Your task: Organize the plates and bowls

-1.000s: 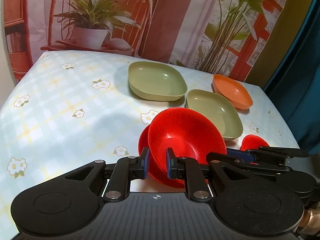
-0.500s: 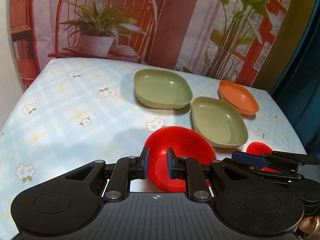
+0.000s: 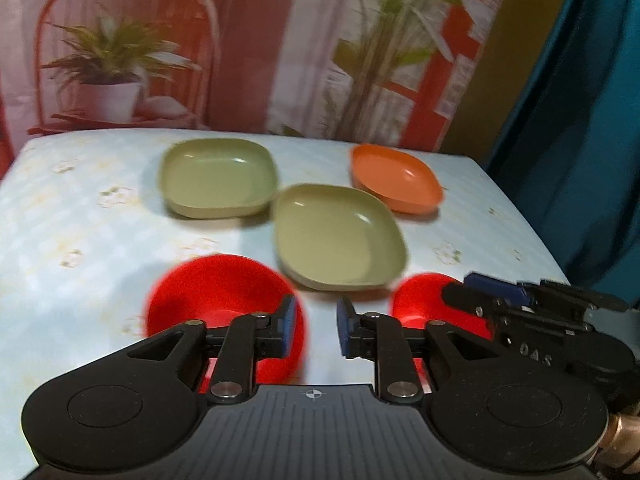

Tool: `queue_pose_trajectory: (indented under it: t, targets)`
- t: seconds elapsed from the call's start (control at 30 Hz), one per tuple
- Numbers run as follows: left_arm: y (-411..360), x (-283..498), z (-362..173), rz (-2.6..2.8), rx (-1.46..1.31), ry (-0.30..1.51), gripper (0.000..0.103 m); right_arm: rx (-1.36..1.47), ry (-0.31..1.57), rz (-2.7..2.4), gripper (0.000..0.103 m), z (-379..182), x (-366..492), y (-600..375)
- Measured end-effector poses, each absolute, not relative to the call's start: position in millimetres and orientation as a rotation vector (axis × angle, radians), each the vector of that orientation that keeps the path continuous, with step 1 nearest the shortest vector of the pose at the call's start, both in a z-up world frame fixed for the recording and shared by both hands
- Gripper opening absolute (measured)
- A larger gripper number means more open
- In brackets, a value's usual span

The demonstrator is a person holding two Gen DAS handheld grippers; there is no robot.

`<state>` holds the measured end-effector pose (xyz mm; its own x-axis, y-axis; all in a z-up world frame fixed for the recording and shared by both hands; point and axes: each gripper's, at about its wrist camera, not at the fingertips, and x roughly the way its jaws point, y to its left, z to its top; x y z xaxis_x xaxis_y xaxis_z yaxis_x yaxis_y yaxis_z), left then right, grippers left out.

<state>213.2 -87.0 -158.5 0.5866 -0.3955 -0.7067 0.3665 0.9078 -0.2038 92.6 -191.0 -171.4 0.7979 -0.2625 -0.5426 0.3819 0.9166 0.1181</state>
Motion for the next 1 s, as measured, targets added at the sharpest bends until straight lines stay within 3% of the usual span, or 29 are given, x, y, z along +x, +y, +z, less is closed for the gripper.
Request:
queue_pose_trajectory:
  t: [0.07,1.0]
  targets:
    - [-101,212,-163,-0.469,-0.021,0.839,0.034,0.233,0.541,-0.375,0.024,-173,86,-200]
    - [-145,225,-212,-0.519,-0.014,0.981,0.035,0.349,0.623,-0.439,0.024,-212,60,-239]
